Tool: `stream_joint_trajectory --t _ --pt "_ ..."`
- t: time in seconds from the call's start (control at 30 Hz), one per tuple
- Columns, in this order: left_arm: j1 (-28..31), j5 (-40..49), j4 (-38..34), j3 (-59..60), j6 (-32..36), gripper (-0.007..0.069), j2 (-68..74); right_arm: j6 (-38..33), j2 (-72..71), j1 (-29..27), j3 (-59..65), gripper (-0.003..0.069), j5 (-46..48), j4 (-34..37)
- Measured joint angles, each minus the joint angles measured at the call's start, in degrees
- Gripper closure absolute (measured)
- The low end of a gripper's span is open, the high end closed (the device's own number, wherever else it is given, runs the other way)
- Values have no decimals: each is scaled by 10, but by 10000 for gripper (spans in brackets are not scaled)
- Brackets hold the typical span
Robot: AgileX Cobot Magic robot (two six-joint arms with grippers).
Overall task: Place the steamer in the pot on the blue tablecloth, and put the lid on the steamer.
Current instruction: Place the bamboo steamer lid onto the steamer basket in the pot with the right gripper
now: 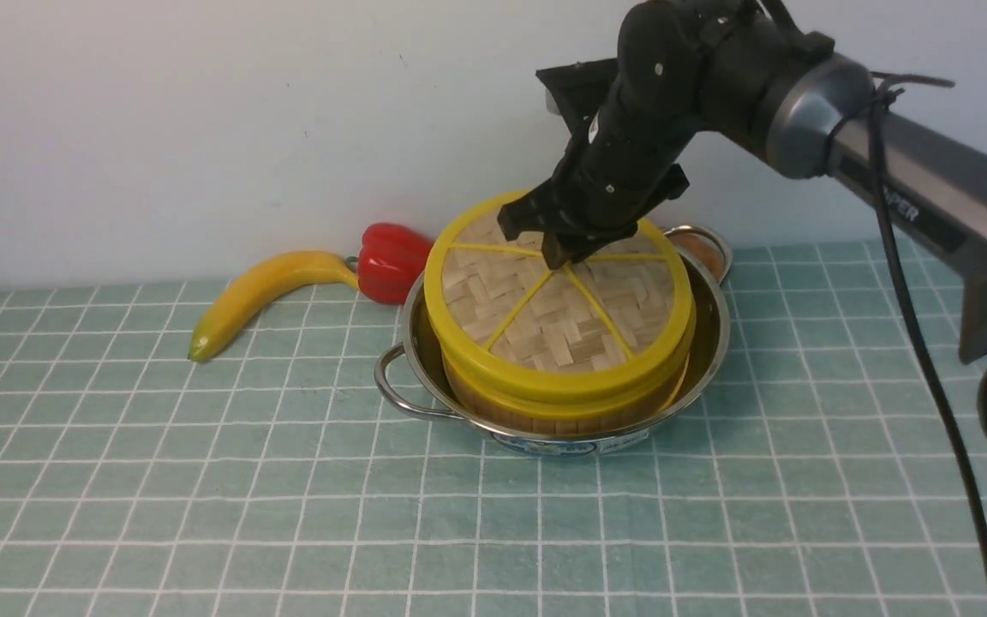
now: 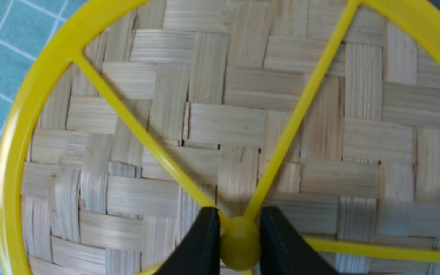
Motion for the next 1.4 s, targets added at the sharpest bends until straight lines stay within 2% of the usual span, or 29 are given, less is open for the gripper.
stream_joint_trajectory --t 0.33,0.77,1.03,1.4 --pt "0 6 0 0 0 622 0 0 -12 0 -49 513 13 0" --pt "0 7 -1 0 0 622 0 4 -65 0 -51 513 14 -2" --pt "0 11 -1 3 0 622 0 4 -145 0 45 513 13 -35" --pt "0 7 -1 30 0 621 0 -3 -73 0 74 513 13 -17"
